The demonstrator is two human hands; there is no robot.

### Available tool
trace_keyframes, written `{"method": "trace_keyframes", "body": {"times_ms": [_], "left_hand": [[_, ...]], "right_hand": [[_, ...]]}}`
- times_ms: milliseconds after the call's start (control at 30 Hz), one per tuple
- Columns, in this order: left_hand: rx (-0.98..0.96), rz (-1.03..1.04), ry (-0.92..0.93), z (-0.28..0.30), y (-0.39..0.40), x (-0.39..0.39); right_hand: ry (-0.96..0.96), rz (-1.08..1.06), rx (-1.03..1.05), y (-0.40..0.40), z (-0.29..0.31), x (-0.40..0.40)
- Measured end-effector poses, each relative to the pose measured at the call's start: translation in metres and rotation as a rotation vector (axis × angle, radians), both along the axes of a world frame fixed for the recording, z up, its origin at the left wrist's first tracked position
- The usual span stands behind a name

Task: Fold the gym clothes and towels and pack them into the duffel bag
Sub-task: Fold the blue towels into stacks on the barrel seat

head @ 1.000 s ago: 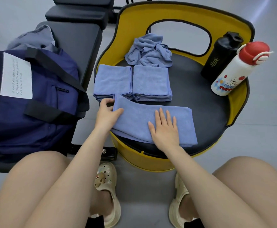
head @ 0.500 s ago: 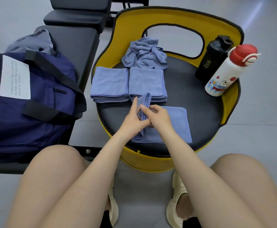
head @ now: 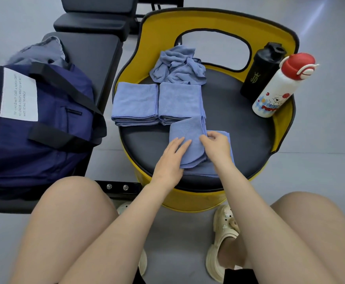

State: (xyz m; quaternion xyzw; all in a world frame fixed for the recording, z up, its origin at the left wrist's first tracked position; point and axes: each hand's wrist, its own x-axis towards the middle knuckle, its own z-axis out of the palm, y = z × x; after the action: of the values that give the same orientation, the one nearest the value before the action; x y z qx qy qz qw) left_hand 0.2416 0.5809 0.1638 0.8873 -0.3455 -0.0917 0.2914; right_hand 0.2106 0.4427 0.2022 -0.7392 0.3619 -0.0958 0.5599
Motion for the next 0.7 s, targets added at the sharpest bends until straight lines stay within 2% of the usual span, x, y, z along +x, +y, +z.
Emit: {"method": "trace_keyframes", "body": {"times_ms": [300, 567, 700], "left_hand": [[0.097, -0.108, -0.01, 0.0, -0.015, -0.009], [0.278, -0.198, -0.122, -0.001, -0.03, -0.014], [0.316, -0.187, -0.078, -0.002, -0.034, -0.012]], "right_hand": [[0.056, -0.109, -0.079, -0.033, 0.002, -0.03], [0.101, -0.138, -0.161, -0.049, -0.01, -0.043], [0.144, -0.129, -0.229, -0.054, -0.018, -0.046]]}}
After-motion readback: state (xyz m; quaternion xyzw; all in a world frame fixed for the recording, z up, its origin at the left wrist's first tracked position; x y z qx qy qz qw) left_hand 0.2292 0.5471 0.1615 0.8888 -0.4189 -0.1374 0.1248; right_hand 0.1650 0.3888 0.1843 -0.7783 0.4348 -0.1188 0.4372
